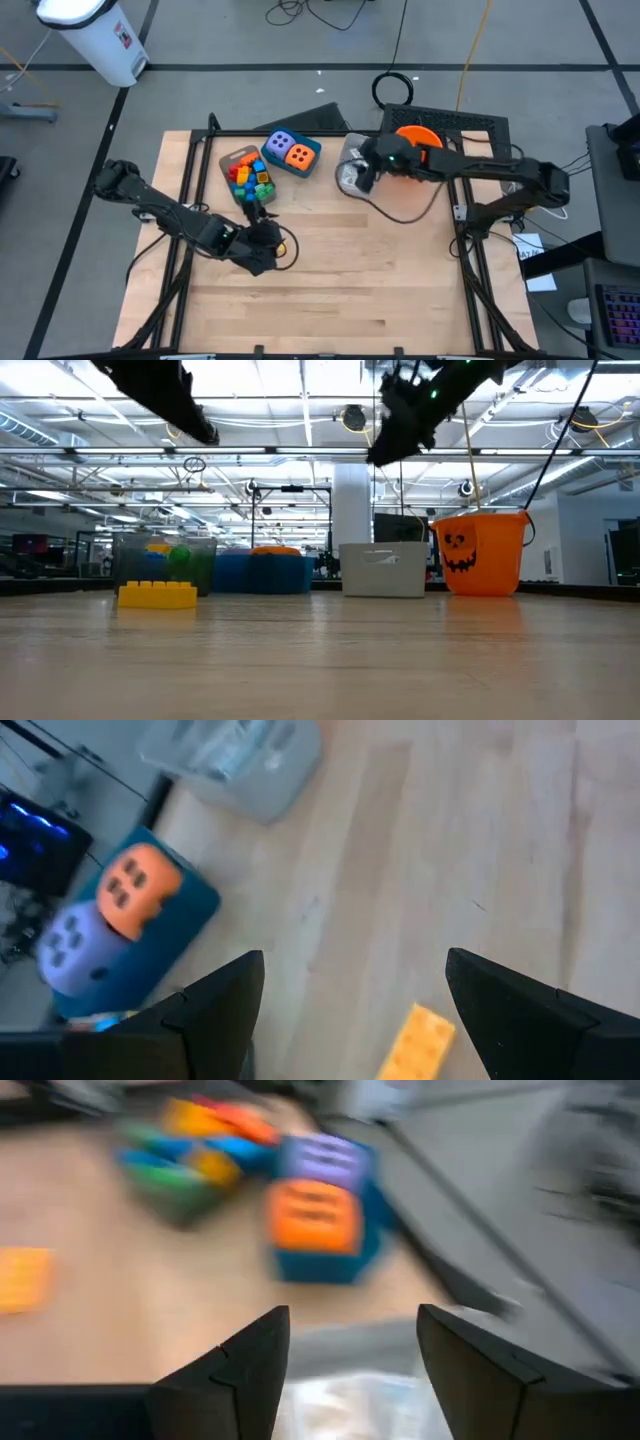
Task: Pick & Place Toys
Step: Put the yellow game piece into the black bin
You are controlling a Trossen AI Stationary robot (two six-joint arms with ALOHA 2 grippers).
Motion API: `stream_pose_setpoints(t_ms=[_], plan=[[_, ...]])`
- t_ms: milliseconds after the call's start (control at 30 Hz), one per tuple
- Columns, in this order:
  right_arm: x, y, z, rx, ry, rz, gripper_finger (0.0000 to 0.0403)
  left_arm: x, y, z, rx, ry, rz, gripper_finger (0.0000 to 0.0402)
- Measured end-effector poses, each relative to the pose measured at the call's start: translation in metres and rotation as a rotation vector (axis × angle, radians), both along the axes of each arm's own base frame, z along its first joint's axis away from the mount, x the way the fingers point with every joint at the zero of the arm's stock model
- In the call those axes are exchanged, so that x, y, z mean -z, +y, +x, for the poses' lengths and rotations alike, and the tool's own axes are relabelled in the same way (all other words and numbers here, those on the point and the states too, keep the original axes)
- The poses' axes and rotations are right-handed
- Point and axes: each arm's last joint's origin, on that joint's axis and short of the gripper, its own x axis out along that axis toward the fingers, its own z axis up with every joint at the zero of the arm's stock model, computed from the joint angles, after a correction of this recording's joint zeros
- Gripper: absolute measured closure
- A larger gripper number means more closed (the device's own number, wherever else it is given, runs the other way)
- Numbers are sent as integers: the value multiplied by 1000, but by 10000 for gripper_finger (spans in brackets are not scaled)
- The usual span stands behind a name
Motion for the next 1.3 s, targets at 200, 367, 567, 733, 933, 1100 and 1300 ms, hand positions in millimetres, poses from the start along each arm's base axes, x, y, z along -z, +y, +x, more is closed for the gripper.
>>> stream_pose_setpoints(t_ms=[200,367,567,733,933,1100,1300], plan=[[14,34,-3,-251,-93,118,188,13,-2,4,28,98,-84,82],[56,62,-7,-366,-137,120,186,27,1,6,93,260,-21,82],[93,88,-21,-451,-293,137,187,40,9,12,219,413,47,82],[110,103,-33,-491,-357,187,186,52,25,24,239,484,-107,82],[120,113,-42,-524,-370,222,190,66,45,37,233,540,-201,82],[122,119,-45,-546,-380,236,186,82,52,45,225,585,-287,82],[122,120,-45,-551,-386,236,189,102,50,52,253,632,-288,83]])
